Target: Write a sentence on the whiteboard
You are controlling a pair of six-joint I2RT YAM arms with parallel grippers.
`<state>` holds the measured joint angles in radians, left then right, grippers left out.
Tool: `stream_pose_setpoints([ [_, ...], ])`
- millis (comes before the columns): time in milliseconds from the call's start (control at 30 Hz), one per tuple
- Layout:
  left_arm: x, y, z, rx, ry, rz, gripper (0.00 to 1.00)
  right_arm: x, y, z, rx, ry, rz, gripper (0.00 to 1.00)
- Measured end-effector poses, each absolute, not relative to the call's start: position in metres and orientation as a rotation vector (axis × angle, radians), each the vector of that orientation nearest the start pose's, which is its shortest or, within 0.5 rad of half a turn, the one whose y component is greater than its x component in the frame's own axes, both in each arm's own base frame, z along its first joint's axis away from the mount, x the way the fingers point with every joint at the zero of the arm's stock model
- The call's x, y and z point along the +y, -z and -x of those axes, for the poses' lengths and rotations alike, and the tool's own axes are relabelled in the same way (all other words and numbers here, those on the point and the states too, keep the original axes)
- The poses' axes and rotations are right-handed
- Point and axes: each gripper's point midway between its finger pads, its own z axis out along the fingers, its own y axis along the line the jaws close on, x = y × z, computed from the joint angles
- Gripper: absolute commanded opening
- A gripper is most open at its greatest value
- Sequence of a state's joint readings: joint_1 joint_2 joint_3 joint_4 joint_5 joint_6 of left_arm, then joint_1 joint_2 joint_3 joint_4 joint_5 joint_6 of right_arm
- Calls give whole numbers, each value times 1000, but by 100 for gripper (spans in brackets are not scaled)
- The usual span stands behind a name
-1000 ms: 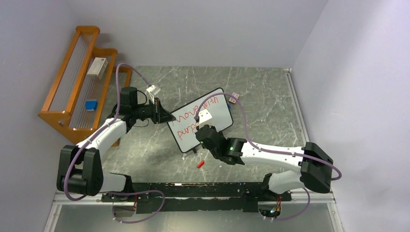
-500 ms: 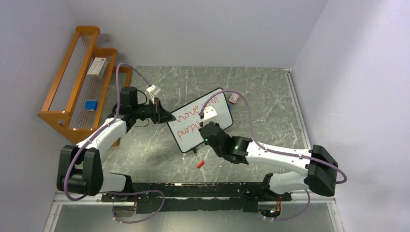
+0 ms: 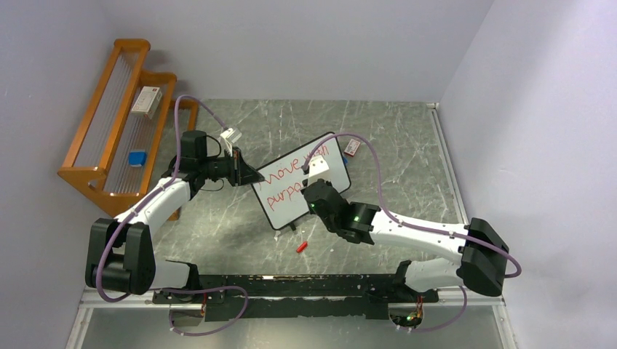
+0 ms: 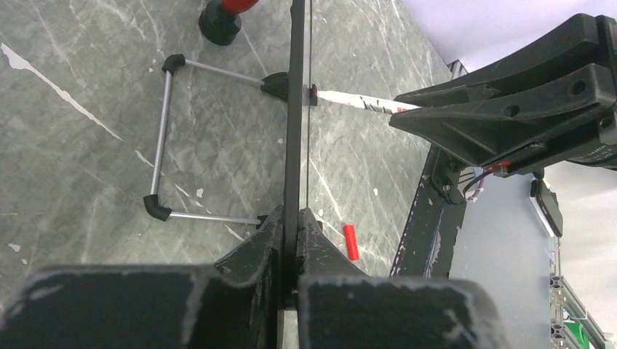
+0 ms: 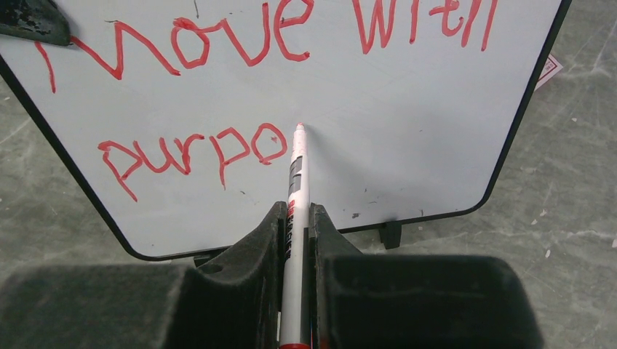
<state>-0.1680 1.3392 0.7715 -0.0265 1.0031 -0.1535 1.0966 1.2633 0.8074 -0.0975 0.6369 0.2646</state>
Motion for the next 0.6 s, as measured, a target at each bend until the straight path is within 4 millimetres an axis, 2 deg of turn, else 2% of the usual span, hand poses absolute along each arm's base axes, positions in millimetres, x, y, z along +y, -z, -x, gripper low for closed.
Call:
stream_pose_setpoints([
  [600, -201, -163, -281, 2015, 1263, -601, 5, 272, -154, -254, 1961, -170, 470, 0],
])
